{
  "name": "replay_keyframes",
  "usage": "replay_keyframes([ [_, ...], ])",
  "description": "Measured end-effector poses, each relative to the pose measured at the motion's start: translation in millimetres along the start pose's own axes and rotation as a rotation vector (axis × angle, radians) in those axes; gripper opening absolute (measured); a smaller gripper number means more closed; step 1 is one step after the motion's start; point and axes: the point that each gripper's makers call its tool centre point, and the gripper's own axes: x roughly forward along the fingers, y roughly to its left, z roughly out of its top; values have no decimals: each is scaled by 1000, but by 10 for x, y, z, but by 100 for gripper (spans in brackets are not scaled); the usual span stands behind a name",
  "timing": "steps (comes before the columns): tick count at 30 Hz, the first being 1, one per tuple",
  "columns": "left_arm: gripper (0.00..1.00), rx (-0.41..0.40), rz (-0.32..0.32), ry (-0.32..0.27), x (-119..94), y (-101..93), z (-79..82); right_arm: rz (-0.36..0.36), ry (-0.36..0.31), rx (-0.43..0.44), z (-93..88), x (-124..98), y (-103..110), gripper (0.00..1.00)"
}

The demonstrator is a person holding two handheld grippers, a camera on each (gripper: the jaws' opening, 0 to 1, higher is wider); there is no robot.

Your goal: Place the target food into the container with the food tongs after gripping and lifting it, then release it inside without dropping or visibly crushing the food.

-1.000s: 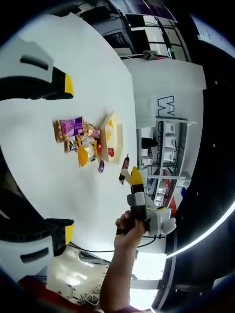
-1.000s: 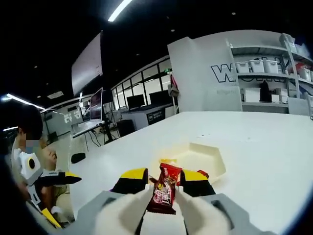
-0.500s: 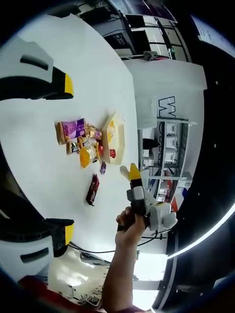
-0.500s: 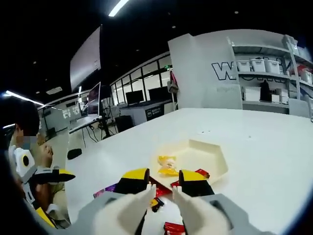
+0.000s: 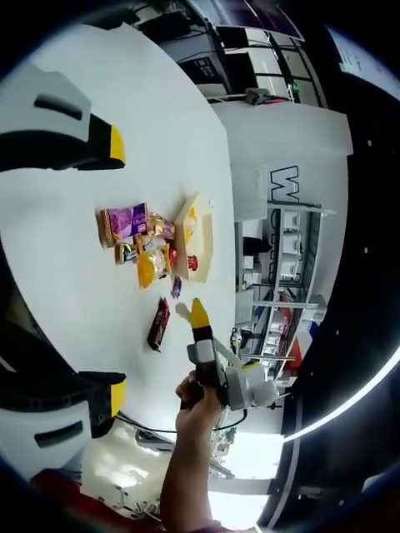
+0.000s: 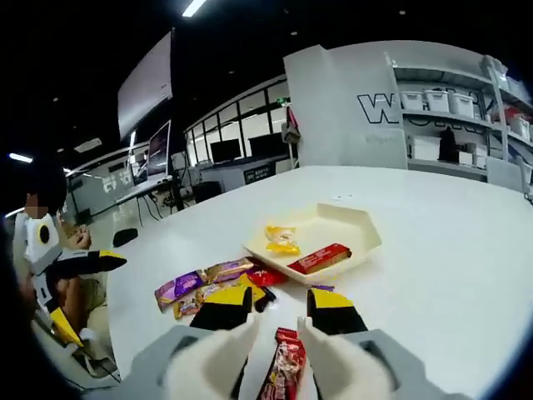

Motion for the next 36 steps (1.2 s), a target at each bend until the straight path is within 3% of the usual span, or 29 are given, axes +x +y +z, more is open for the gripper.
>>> replay_keyframes([
  [1,98,4,-1,1,6,-11,5,-10,1,-27,-22,-12,-2,21],
  [5,98,5,-7,0,19,-32,11,-2,13,-4,-121,-25,9,21],
  [13,97,8,-1,-1,1,-7,19,-28,-44,1,-12,-126,-13,23],
  [15,97,5,-1,0,2,-5,17,-25,-14,26,-85,-112,-4,23],
  [17,97,7,-3,2,14,-16,10,-32,-2,4,-161,-103,8,23],
  [24,97,21,-17,13,55,-80,-10,-56,-29,-93,-105,-121,46,24],
  [28,97,15,-14,10,55,-66,-3,-62,5,-84,-197,-105,45,24],
  [29,97,16,-13,12,56,-63,-5,-67,-28,-128,-141,-110,35,24],
  [32,97,16,-15,12,58,-70,-5,-77,-14,-123,-160,-121,32,24],
  [36,97,23,-22,22,69,-87,-29,-136,-12,-209,-179,-129,-43,25],
])
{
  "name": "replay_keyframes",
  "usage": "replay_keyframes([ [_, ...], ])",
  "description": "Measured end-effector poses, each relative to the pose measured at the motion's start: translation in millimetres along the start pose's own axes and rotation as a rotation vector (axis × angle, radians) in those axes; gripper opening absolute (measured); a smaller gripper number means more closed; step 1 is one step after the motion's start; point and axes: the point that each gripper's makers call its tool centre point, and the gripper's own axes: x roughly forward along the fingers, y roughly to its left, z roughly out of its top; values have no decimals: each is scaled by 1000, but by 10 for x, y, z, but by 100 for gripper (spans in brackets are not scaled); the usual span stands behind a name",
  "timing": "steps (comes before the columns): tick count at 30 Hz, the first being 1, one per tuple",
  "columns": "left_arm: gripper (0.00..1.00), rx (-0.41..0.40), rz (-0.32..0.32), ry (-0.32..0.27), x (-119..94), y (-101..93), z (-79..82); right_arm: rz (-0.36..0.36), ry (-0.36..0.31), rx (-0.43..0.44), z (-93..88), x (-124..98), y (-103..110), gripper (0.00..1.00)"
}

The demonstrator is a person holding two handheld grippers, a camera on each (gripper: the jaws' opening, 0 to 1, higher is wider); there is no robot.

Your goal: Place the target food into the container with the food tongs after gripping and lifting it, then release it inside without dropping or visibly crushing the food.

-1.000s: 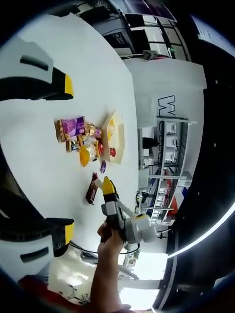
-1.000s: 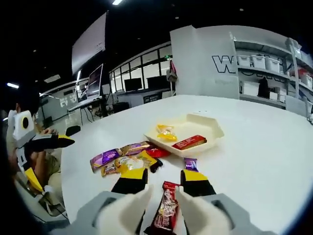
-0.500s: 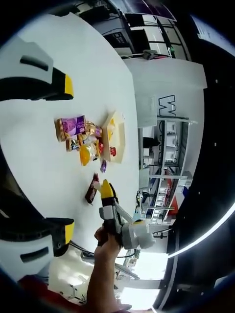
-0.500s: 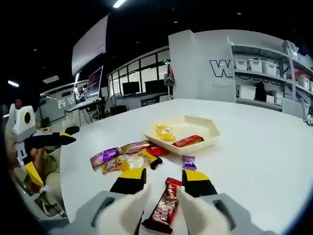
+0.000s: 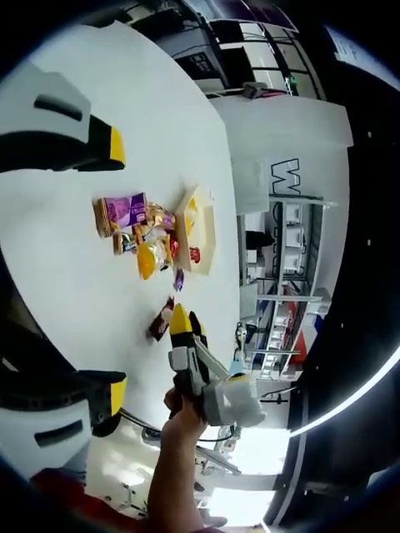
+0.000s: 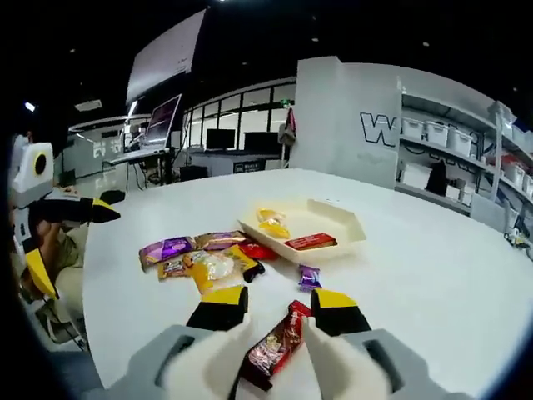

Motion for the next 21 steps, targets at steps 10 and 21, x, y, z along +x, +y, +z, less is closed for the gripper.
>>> replay_keyframes([
  [10,97,-2,2,-1,-12,6,6,10,-26,40,78,-13,-53,25],
  [21,97,3,3,0,-18,17,1,15,-2,55,33,-11,-94,25],
])
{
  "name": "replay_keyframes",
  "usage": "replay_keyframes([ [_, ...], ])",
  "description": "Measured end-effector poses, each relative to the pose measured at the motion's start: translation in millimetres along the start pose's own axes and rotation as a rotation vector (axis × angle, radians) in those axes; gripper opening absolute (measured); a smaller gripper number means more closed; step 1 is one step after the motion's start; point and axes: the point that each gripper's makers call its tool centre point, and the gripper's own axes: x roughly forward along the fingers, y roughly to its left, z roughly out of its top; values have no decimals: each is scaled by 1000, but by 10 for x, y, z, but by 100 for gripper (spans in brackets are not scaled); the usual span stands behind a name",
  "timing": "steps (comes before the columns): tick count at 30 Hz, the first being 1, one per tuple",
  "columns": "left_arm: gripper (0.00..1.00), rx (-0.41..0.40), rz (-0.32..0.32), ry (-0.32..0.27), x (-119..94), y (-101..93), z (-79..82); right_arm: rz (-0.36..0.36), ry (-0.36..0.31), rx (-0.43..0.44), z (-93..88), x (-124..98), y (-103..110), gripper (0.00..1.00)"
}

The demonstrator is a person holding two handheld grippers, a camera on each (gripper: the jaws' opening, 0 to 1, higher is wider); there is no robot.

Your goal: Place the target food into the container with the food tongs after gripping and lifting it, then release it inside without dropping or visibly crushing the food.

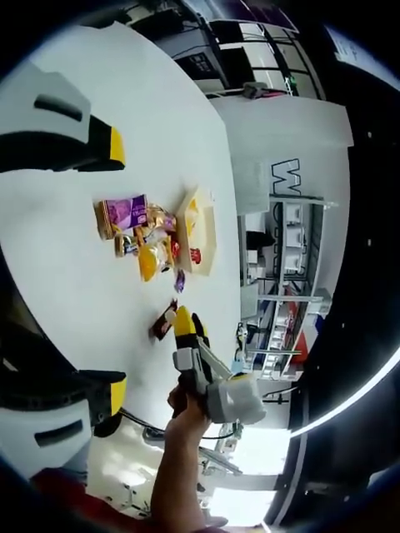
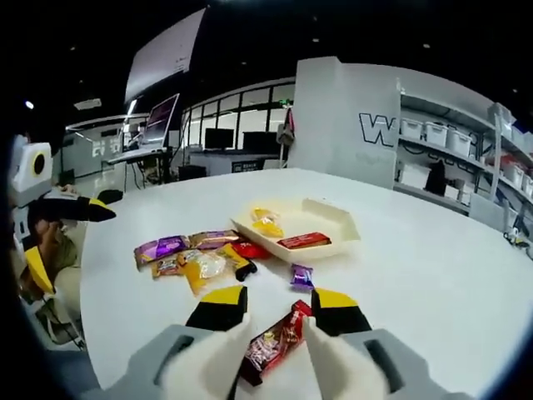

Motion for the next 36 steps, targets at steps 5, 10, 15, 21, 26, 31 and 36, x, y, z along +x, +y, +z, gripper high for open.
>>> replay_keyframes([
  [5,97,0,4,-3,-12,20,17,-29,10,43,-19,-4,-83,25],
  [10,97,0,5,-6,-19,20,28,-47,10,119,-77,-18,-145,26],
  [15,97,0,2,-2,-13,-5,12,-34,22,197,-118,-13,-148,26],
  [21,96,3,0,-5,-3,-16,29,-13,41,278,-139,10,-136,26],
  [26,96,6,4,-11,-11,-10,59,5,38,337,-95,13,-55,26],
  [31,96,6,6,-21,-32,1,81,-20,72,287,-147,36,-32,25],
  [36,96,6,7,-15,-24,-1,57,7,100,202,-149,40,75,26],
])
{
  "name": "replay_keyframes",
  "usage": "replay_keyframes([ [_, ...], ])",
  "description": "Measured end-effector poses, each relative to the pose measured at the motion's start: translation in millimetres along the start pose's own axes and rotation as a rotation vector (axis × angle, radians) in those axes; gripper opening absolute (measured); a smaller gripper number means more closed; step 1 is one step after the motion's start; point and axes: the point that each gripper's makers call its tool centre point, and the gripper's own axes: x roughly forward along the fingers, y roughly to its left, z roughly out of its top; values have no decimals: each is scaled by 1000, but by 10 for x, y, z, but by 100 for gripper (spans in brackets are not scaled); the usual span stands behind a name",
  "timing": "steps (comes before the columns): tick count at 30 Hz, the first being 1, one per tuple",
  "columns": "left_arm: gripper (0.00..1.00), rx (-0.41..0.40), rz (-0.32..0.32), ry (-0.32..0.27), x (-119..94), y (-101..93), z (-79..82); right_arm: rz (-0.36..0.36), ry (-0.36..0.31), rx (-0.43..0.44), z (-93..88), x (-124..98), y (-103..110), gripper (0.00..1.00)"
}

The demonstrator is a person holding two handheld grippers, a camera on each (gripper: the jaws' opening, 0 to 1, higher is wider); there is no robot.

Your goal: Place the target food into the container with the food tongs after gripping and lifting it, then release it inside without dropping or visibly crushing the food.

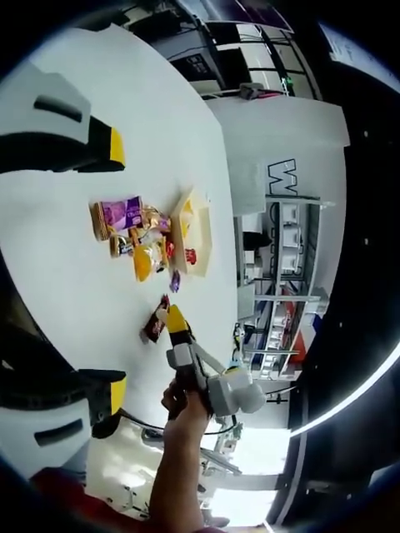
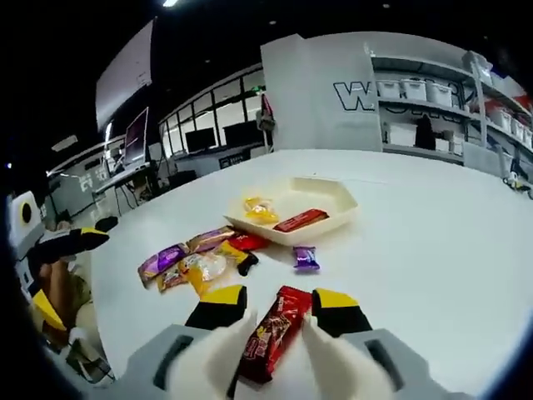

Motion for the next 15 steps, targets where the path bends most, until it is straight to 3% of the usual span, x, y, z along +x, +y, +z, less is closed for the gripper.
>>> replay_keyframes([
  [3,96,-1,5,-1,11,-5,1,20,24,-59,-28,-1,69,26],
  [5,96,1,-3,-4,14,-34,16,26,40,-161,-44,-1,100,26],
  [6,96,7,-4,-3,14,-40,23,40,55,-171,-62,-2,131,26],
  [9,96,2,-4,-4,15,-28,26,57,65,-88,-58,-10,176,26],
  [14,96,-1,-4,-3,8,-33,16,44,73,-269,-81,10,214,25],
  [15,96,-3,-4,-4,9,-34,15,50,80,-246,-98,7,239,24],
])
